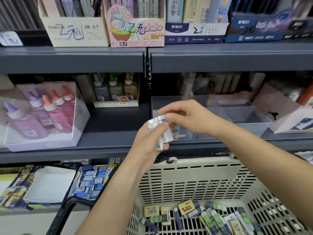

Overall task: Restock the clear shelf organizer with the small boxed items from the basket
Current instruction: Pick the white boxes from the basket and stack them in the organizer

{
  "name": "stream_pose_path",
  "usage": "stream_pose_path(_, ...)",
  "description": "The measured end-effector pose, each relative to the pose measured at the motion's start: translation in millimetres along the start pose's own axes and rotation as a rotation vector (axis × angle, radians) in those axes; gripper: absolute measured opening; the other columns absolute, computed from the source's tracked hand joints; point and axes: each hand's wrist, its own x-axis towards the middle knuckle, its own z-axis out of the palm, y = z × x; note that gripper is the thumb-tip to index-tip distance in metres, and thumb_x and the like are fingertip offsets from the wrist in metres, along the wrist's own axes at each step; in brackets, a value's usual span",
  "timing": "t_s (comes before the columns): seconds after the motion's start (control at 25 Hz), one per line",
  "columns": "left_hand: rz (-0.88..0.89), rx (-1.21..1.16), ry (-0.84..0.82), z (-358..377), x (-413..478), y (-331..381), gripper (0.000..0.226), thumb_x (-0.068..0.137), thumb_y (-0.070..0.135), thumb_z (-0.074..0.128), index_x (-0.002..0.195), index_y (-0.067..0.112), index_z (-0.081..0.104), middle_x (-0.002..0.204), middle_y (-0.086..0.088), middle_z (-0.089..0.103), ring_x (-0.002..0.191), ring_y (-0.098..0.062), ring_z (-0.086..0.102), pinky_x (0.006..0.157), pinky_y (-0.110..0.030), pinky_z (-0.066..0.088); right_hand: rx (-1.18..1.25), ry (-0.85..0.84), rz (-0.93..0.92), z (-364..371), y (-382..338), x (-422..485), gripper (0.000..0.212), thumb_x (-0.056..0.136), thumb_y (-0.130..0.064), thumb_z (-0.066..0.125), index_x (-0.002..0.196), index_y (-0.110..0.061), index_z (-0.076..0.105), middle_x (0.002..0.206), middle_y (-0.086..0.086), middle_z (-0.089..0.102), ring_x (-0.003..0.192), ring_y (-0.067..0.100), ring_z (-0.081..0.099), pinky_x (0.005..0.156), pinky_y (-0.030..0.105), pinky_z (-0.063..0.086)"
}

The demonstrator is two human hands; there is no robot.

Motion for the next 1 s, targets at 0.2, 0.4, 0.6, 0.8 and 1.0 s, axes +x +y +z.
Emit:
stream_pose_path(0.2, -0.029, -0.104, -0.070, 1, -4, -2, 0.029, 0.083, 0.025, 0.062, 0.108, 0.011, 0.059, 0.075, -0.001, 0.071, 0.059, -0.009, 0.065, 0.043, -0.018, 0.044, 0.019, 0.066, 0.026, -11, 1, -6, 0.022, 0.087, -0.003, 0.058, 0.079, -0.022, 0.066, 0.062, -0.013, 0.064, 0.059, 0.002, 0.059, 0.061, 0.013, 0.048)
stream_pose_path(0.4, 0.063, 0.030, -0.016, -1, 1, -7, 0.024, 0.083, 0.018, 0.066, 0.105, 0.013, 0.058, 0.076, -0.002, 0.068, 0.060, -0.011, 0.061, 0.045, -0.020, 0.043, 0.029, 0.035, 0.111, -2, 4, -11, 0.004, 0.086, -0.022, 0.063, 0.084, -0.019, 0.066, 0.058, -0.008, 0.065, 0.051, 0.003, 0.059, 0.046, 0.007, 0.039)
stream_pose_path(0.6, 0.094, 0.130, 0.065, 0, 3, -10, 0.024, 0.082, 0.008, 0.069, 0.101, 0.014, 0.056, 0.079, -0.002, 0.068, 0.060, -0.011, 0.057, 0.045, -0.021, 0.041, 0.015, 0.109, 0.229, -11, 8, -8, 0.009, 0.085, -0.013, 0.062, 0.086, -0.013, 0.071, 0.054, -0.009, 0.065, 0.052, -0.001, 0.061, 0.044, 0.010, 0.040)
stream_pose_path(0.8, 0.088, 0.166, 0.158, -1, 6, -7, 0.019, 0.085, 0.004, 0.061, 0.101, 0.012, 0.056, 0.077, -0.008, 0.068, 0.065, -0.016, 0.056, 0.044, -0.021, 0.039, -0.022, 0.119, 0.231, -31, 14, -3, 0.009, 0.086, -0.011, 0.062, 0.090, -0.008, 0.069, 0.067, 0.001, 0.069, 0.057, 0.006, 0.061, 0.054, 0.020, 0.049)
stream_pose_path(1.0, 0.044, 0.020, 0.221, -4, 5, 1, 0.017, 0.083, 0.001, 0.054, 0.095, 0.013, 0.056, 0.061, -0.001, 0.065, 0.061, -0.013, 0.057, 0.042, -0.019, 0.038, -0.081, 0.497, 0.165, -37, 27, 26, 0.014, 0.087, -0.007, 0.058, 0.084, -0.019, 0.063, 0.084, 0.002, 0.066, 0.081, 0.020, 0.064, 0.081, 0.027, 0.050)
